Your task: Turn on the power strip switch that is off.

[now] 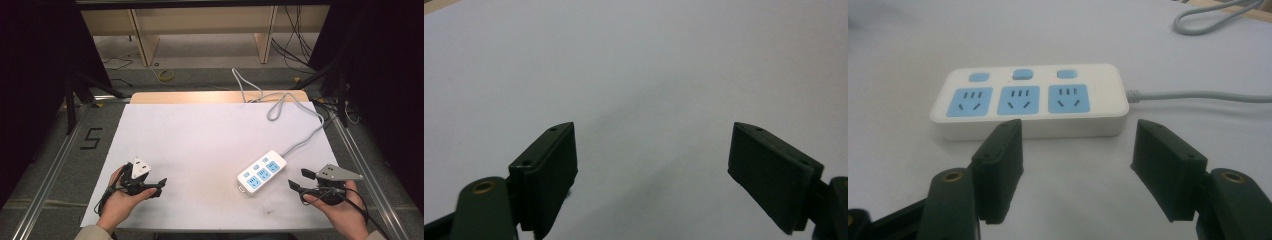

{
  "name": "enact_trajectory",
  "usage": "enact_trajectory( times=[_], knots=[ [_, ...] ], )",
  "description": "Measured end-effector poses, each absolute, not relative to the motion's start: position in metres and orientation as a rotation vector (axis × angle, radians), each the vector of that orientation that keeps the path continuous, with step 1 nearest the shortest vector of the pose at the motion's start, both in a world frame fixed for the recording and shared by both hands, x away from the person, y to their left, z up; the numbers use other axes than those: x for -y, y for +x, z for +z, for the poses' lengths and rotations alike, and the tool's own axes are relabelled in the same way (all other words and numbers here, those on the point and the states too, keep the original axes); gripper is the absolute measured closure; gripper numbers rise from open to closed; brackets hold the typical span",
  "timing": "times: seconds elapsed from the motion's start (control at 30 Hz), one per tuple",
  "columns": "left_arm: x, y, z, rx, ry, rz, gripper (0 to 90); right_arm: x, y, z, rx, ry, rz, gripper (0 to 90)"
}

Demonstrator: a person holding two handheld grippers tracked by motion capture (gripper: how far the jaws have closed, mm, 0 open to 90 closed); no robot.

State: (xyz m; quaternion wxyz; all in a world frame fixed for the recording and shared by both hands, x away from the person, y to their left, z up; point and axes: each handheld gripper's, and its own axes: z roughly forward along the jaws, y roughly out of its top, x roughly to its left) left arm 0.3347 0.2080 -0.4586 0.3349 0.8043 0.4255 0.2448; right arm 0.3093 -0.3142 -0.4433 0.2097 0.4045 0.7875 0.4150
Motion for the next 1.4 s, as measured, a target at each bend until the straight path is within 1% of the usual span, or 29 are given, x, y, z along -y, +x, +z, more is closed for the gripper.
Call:
enact_trajectory(
  times=[0.13, 0.2, 0.27, 0.3, 0.33, 0.37, 0.4, 0.43, 0.53, 0.57, 0.63, 0.67, 0.73, 0.77, 0.8, 0.9, 0.93, 1.0, 1.03, 1.13, 1.17, 1.2, 1.23, 1.27, 1.4],
  knots=[
    [-0.208, 0.335, -0.459, -1.109, 2.105, 0.638, 19.6, 0.313, 0.311, -0.443, -2.188, 1.119, 1.157, 38.1],
    [-0.208, 0.336, -0.459, -1.112, 2.101, 0.639, 19.6, 0.313, 0.311, -0.442, -2.191, 1.112, 1.157, 40.5],
    [-0.208, 0.335, -0.459, -1.112, 2.100, 0.640, 19.6, 0.310, 0.312, -0.441, -2.189, 1.099, 1.155, 44.3],
    [-0.207, 0.336, -0.459, -1.113, 2.098, 0.640, 19.6, 0.310, 0.312, -0.441, -2.189, 1.099, 1.155, 44.3],
    [-0.207, 0.336, -0.459, -1.111, 2.100, 0.641, 19.6, 0.308, 0.313, -0.440, -2.185, 1.089, 1.160, 47.2],
    [-0.207, 0.336, -0.459, -1.112, 2.100, 0.640, 19.6, 0.308, 0.313, -0.440, -2.185, 1.089, 1.160, 47.2],
    [-0.207, 0.336, -0.460, -1.111, 2.101, 0.640, 19.6, 0.306, 0.314, -0.439, -2.180, 1.082, 1.161, 51.3],
    [-0.207, 0.336, -0.460, -1.111, 2.103, 0.639, 19.6, 0.306, 0.314, -0.439, -2.180, 1.082, 1.161, 51.3],
    [-0.207, 0.336, -0.460, -1.107, 2.107, 0.639, 19.5, 0.302, 0.316, -0.438, -2.188, 1.060, 1.166, 56.0],
    [-0.207, 0.336, -0.460, -1.106, 2.107, 0.639, 19.5, 0.302, 0.316, -0.438, -2.188, 1.060, 1.166, 56.0],
    [-0.207, 0.336, -0.460, -1.105, 2.110, 0.638, 19.6, 0.300, 0.317, -0.437, -2.190, 1.044, 1.167, 60.3],
    [-0.207, 0.336, -0.460, -1.106, 2.109, 0.636, 19.6, 0.300, 0.317, -0.437, -2.190, 1.044, 1.167, 60.3],
    [-0.207, 0.336, -0.460, -1.106, 2.109, 0.636, 19.6, 0.300, 0.318, -0.436, -2.189, 1.036, 1.173, 65.2],
    [-0.206, 0.337, -0.460, -1.106, 2.107, 0.636, 19.6, 0.300, 0.318, -0.436, -2.189, 1.036, 1.173, 65.2],
    [-0.206, 0.337, -0.460, -1.105, 2.107, 0.636, 19.6, 0.299, 0.318, -0.435, -2.187, 1.033, 1.175, 67.5],
    [-0.206, 0.337, -0.461, -1.105, 2.107, 0.635, 19.6, 0.299, 0.319, -0.435, -2.177, 1.031, 1.176, 70.7],
    [-0.205, 0.337, -0.461, -1.107, 2.106, 0.633, 19.6, 0.299, 0.319, -0.435, -2.177, 1.031, 1.176, 70.7],
    [-0.206, 0.337, -0.461, -1.106, 2.107, 0.633, 19.7, 0.299, 0.319, -0.434, -2.175, 1.029, 1.178, 74.2],
    [-0.206, 0.337, -0.461, -1.106, 2.107, 0.633, 19.7, 0.298, 0.320, -0.434, -2.173, 1.030, 1.182, 78.8],
    [-0.205, 0.337, -0.461, -1.106, 2.108, 0.633, 19.7, 0.297, 0.321, -0.432, -2.170, 1.026, 1.180, 85.1],
    [-0.205, 0.337, -0.461, -1.106, 2.109, 0.633, 19.7, 0.297, 0.321, -0.432, -2.170, 1.026, 1.180, 85.1],
    [-0.205, 0.337, -0.461, -1.106, 2.109, 0.634, 19.8, 0.296, 0.321, -0.431, -2.172, 1.032, 1.175, 88.2],
    [-0.205, 0.337, -0.461, -1.105, 2.108, 0.634, 19.8, 0.296, 0.321, -0.431, -2.172, 1.032, 1.175, 88.2],
    [-0.205, 0.337, -0.461, -1.105, 2.108, 0.635, 19.8, 0.296, 0.322, -0.431, -2.176, 1.030, 1.174, 90.0],
    [-0.205, 0.337, -0.461, -1.105, 2.110, 0.635, 19.9, 0.295, 0.322, -0.430, -2.177, 1.037, 1.173, 90.0]
  ],
)
